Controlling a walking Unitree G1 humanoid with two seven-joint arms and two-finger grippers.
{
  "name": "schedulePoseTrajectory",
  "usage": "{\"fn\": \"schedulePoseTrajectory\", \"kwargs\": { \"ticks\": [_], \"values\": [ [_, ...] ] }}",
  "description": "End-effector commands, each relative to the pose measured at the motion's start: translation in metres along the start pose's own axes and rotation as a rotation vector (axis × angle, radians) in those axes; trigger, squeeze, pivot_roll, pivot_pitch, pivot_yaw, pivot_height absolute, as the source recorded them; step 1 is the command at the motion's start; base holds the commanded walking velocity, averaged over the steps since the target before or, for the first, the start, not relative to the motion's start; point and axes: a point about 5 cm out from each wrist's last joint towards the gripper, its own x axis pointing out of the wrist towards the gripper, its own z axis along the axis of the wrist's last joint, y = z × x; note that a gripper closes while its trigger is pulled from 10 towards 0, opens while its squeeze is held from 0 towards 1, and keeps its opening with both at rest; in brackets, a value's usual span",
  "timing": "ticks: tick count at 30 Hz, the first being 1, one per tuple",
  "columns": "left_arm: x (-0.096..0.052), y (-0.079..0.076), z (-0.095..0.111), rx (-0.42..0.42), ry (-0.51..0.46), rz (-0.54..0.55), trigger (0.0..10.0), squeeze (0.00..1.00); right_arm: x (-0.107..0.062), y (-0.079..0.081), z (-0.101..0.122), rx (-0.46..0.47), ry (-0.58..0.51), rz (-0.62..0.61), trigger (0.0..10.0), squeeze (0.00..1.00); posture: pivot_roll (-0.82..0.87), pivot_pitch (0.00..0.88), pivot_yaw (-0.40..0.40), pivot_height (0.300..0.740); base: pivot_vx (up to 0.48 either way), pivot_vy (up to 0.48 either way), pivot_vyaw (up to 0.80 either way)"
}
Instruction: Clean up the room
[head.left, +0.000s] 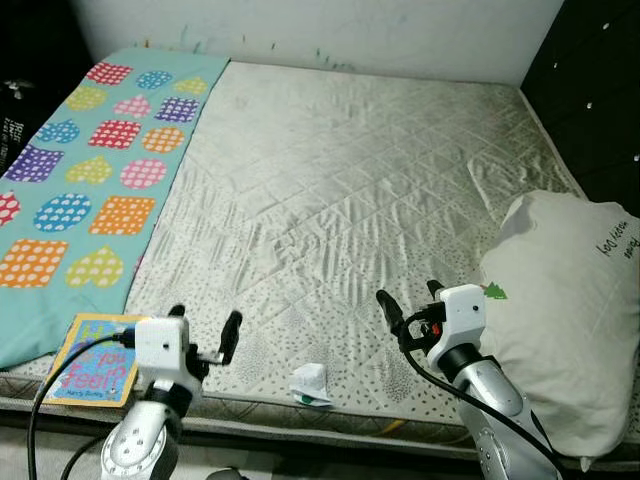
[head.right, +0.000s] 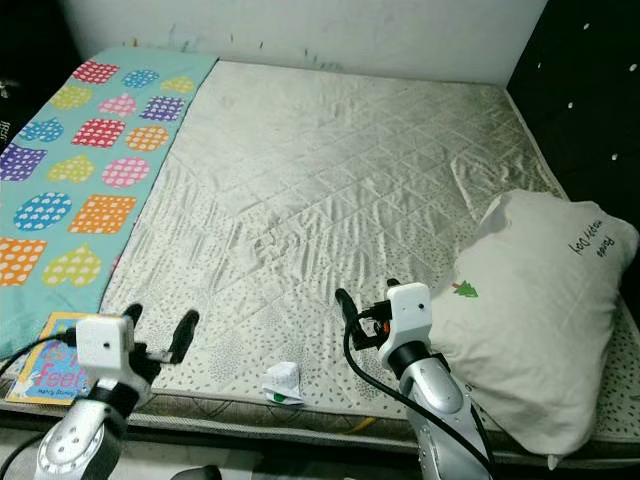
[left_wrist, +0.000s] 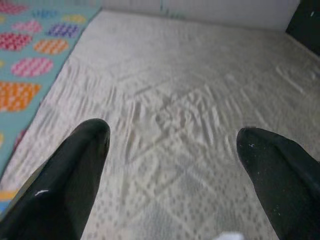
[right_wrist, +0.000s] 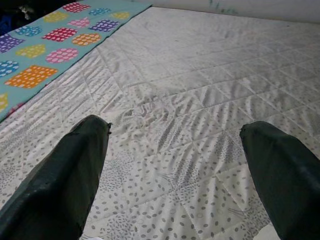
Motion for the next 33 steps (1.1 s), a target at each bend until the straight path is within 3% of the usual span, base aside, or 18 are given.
{"fn": "schedulePoseTrajectory", "kwargs": {
  "ticks": [1,6,12,33],
  "values": [
    [-0.0006,-0.0033,0.0001,-0.004,-0.003,0.016,10.0,0.0,-0.0025,-0.0008,0.0053,-0.003,-0.015,-0.012,10.0,0.0,0.09,0.177,-0.053,0.74,0.0,0.0,0.0],
    [0.0003,-0.0042,-0.0002,-0.056,-0.006,0.074,10.0,0.0,-0.007,-0.0024,0.0064,-0.007,-0.003,0.0,10.0,0.0,0.08,0.181,-0.058,0.74,0.0,0.0,0.0],
    [-0.0008,-0.0036,-0.0004,-0.061,-0.006,0.079,10.0,0.0,-0.0081,-0.0038,0.0063,-0.008,0.005,0.016,10.0,0.0,0.08,0.189,-0.065,0.727,0.0,0.0,0.0],
    [0.006,-0.012,-0.0008,-0.064,0.003,0.047,10.0,0.0,-0.0078,0.001,0.005,0.001,0.023,0.055,10.0,0.0,0.07,0.201,-0.055,0.615,0.0,0.0,0.0]
  ]
}}
